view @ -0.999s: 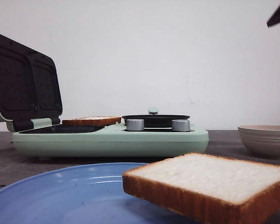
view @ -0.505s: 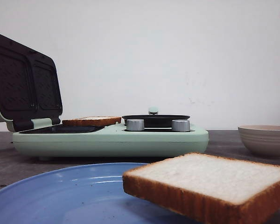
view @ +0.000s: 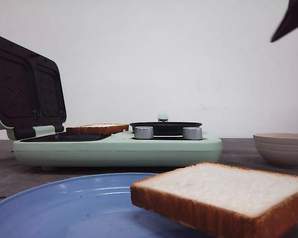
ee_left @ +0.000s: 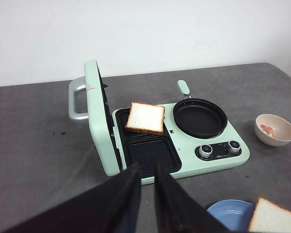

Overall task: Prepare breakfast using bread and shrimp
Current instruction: 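Lower the right gripper and grasp the remaining bread slice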

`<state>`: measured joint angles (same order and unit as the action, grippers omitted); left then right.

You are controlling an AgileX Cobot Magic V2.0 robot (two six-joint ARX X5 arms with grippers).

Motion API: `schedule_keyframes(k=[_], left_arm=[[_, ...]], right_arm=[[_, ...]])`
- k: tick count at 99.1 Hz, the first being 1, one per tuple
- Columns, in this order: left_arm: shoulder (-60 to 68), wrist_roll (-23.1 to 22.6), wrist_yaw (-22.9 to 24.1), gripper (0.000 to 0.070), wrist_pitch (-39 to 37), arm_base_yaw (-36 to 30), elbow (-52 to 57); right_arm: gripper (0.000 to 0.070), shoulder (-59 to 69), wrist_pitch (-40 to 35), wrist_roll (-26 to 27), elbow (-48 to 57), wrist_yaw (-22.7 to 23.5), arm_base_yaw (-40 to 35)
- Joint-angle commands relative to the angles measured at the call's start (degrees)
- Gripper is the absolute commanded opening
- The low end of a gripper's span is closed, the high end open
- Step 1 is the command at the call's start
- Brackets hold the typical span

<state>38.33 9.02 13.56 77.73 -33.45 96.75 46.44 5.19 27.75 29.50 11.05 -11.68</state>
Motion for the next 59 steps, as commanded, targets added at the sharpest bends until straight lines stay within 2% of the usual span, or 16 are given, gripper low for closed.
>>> schedule_keyframes(k=[1,10,25,39,46,59], left_arm=[[0.3,-0.3,0.1,0.0,-0.9,-0.4,0.5],[0.0,-0.6,0.1,0.0,-1.8,-0.4,-0.8],[-1.9,-0.9,0.0,0.0,-7.1,-0.4,-6.8],[-2.9,-1.0,-1.0,0.0,-12.4,-0.4,-13.7],[-2.9,-1.0,-3.3,0.0,-15.0,-0.4,-17.0],[-2.9,-0.3,-7.6,0.0,-19.9,-0.4,-22.2]], right_arm=[[0.039,0.3,-0.3,1.2,0.8,6.3,-0.5],[0.039,0.3,-2.7,2.9,0.8,12.9,-0.6],[0.039,0.3,-9.6,3.8,0.8,19.2,-0.6],[0.0397,0.3,-17.6,3.7,0.8,22.7,-0.6],[0.0431,0.3,-21.4,3.2,0.8,24.1,-0.6],[0.0431,0.3,-27.9,1.4,0.8,26.8,-0.6]])
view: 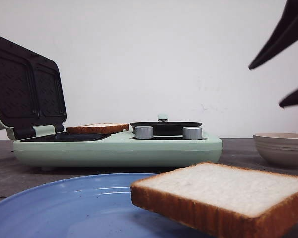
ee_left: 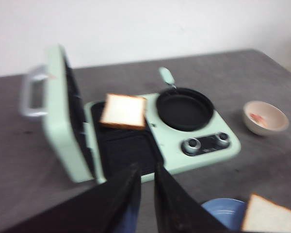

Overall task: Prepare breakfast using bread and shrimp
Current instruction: 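Lower the right gripper and grasp the remaining bread slice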

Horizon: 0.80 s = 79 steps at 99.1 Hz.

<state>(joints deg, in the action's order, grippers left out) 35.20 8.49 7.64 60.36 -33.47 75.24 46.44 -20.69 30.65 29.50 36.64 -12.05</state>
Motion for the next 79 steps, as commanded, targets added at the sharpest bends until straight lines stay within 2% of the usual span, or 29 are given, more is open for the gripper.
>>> schedule_keyframes(k=[1,13,31,40,48,58,79], left_arm=[[0.2,0.3,-1.9,0.0,-2.9,-0.4,-1.0],[0.2,1.8,-4.4,0.0,-6.2,-0.4,-4.4],[0.3,1.2,-4.6,0.0,-6.6,-0.4,-5.1],[0.3,1.0,-4.5,0.0,-6.5,-0.4,-5.1],[0.3,1.0,-4.5,0.0,-6.5,-0.4,-5.1],[0.3,1.0,-4.5,0.0,-6.6,-0.4,-5.1],[0.3,1.0,-4.5,0.0,-6.6,-0.4,-5.1]], right_arm=[[0.0431,0.3,-2.5,-1.6,0.8,1.4,-0.2],[0.0431,0.3,-8.8,-3.7,0.8,3.7,-0.2],[0.0435,0.3,-18.9,-9.1,0.8,5.3,-0.2],[0.0483,0.3,-23.3,-11.6,0.8,5.4,-0.2],[0.0521,0.3,-24.7,-11.6,0.8,6.3,-0.3],[0.0521,0.3,-25.6,-11.3,0.8,7.6,-0.9],[0.0521,2.3,-28.7,-10.1,0.8,6.4,-3.4]])
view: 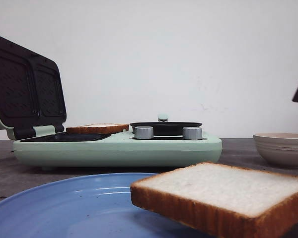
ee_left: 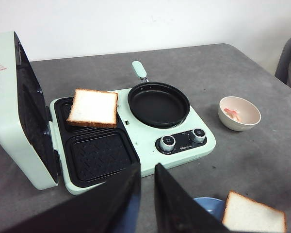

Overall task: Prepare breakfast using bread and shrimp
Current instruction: 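Lower the right gripper and grasp the remaining bread slice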

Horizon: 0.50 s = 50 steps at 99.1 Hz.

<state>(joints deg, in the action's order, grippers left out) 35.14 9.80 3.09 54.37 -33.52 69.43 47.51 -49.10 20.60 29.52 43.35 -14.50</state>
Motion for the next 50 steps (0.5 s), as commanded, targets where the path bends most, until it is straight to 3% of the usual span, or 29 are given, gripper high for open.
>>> schedule_keyframes(k=[1,19,43,50], left_arm=[[0.3,-0.3,0.1,0.0,-0.6,-0.3,0.7],[0.3,-0.3,0.0,0.0,-0.8,-0.3,0.7],[0.3,-0.2,-0.1,0.0,-1.4,-0.3,0.7],[0.3,0.0,-0.1,0.0,-1.4,-0.3,0.7]], right_arm=[[0.0521,1.4,-0.3,0.0,0.8,-0.4,-1.1],[0.0521,6.2,0.9,0.4,0.8,-4.5,-3.9],[0.0519,9.9,8.7,3.4,0.8,-3.6,-5.9],[0.0486,10.3,10.4,4.4,0.8,-2.7,-6.5]])
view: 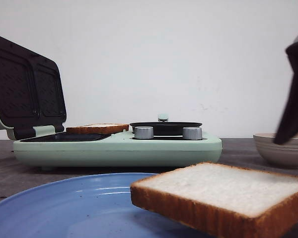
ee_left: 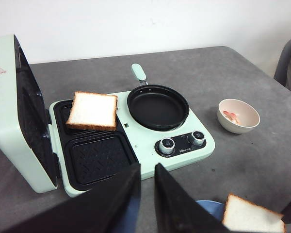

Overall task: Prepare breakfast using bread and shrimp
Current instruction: 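Lower the right gripper and grasp the remaining bread slice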

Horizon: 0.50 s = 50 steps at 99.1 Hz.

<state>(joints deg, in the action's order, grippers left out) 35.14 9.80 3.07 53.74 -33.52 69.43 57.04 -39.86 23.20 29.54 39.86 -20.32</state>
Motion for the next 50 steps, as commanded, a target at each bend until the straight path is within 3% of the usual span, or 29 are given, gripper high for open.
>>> schedule_keyframes(k=[1,33,50], left_arm=[[0.3,0.0,-0.1,0.0,-0.8,-0.3,0.7],[0.3,0.0,-0.1,0.0,-0.7,-0.3,0.7],[0.3,0.0,-0.3,0.0,-0.6,-0.3,0.7]], right_arm=[[0.048,0.9,1.3,1.9,0.8,0.9,-0.7],[0.0446,4.0,2.8,2.3,0.8,2.2,-2.2],[0.0276,4.3,4.2,3.1,0.8,2.3,-2.2]])
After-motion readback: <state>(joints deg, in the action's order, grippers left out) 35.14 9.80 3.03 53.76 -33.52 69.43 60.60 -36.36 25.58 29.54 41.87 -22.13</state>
